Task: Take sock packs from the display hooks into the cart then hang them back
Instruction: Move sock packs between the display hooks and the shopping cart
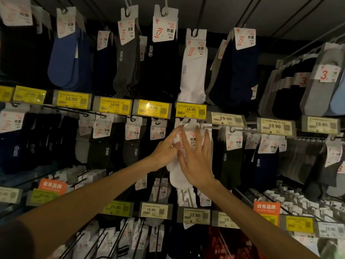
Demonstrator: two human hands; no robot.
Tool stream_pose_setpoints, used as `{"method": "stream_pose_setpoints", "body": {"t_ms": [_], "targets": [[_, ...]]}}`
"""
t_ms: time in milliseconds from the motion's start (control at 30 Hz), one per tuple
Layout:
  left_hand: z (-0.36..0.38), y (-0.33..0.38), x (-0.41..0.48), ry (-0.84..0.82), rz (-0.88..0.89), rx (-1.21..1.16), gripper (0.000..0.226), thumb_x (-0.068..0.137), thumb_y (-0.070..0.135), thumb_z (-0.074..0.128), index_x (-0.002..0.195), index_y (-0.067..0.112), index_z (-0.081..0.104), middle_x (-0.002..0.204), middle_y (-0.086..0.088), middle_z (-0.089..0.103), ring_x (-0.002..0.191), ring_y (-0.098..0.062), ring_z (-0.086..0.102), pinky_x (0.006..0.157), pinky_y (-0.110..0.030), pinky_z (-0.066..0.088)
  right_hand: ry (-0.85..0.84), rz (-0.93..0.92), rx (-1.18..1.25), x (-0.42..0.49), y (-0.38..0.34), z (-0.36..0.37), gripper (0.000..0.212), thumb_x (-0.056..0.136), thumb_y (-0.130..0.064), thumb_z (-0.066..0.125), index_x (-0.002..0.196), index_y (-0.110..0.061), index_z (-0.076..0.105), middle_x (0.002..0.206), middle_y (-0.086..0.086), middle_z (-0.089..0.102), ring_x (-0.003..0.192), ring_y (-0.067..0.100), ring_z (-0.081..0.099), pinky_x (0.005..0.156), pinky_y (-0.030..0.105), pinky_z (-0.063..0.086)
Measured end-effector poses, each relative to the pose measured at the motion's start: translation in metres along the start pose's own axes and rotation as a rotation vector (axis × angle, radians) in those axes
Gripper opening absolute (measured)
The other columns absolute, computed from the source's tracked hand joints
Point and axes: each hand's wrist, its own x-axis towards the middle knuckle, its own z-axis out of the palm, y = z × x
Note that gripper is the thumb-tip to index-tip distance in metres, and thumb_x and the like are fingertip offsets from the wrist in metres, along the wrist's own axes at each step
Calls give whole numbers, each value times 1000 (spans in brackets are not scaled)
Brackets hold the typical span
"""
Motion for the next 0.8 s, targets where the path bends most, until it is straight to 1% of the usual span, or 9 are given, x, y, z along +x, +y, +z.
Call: {"method": "stream_pose_setpoints", "body": {"t_ms": [100,200,300,400,467,533,600,667,800], "targets": [[-2,-3,19,-17,-54,29,66,101,1,41,154,37,23,140,10,40,122,-3,39,71,5,36,-82,6,-8,12,8,16,61,102,-42,34,156,-23,13,161,20,2,147,42,-7,117,52,-3],[0,-7,33,-33,-59,91,74,96,-3,44,155,35,20,158,-2,30,144,-19,29,98,-16,33,-182,33,10,24,13,36,65,99,-38,41,155,-18,16,158,23,12,147,44,1,118,59,12],[3,-15,43,-58,-54,167,75,96,-2,42,157,32,15,156,-13,26,145,-26,25,106,-21,28,-219,41,74,33,12,48,70,92,-30,54,152,-10,24,153,29,23,144,47,10,113,62,20],[0,-32,57,29,-14,452,75,94,11,46,155,41,14,146,-25,22,137,-42,25,114,-43,33,-236,3,85,43,12,57,74,91,-27,55,153,-7,22,156,27,18,146,45,7,117,59,14],[-4,-41,62,114,34,772,71,93,13,49,155,36,23,150,-24,19,136,-42,23,110,-48,37,-268,-25,45,50,12,64,72,93,-30,52,153,-6,20,159,24,10,147,42,4,119,55,9],[-5,-45,62,156,204,1064,66,90,14,56,151,23,35,155,-20,18,140,-39,22,109,-51,37,-344,-36,-3,55,16,74,71,98,-33,43,155,-8,8,161,20,-5,148,39,-8,120,52,2],[-1,-50,64,81,373,1219,61,87,16,60,146,13,43,154,-17,27,143,-35,24,113,-51,33,-401,-31,-35,61,23,85,72,100,-34,37,154,-10,-4,159,18,-18,147,35,-17,121,50,-1],[2,-56,74,-79,325,1252,60,91,18,55,148,9,37,156,-11,28,149,-28,14,120,-51,19,-465,-20,-63,69,30,92,76,100,-34,38,154,-9,-9,158,17,-25,146,33,-22,121,48,-1],[11,-57,102,-275,43,1294,72,98,25,48,157,10,8,165,-7,3,152,-21,-9,122,-53,-3,-625,-14,-81,87,41,105,81,99,-37,42,153,-10,-13,155,17,-31,144,35,-26,121,48,0]]}}
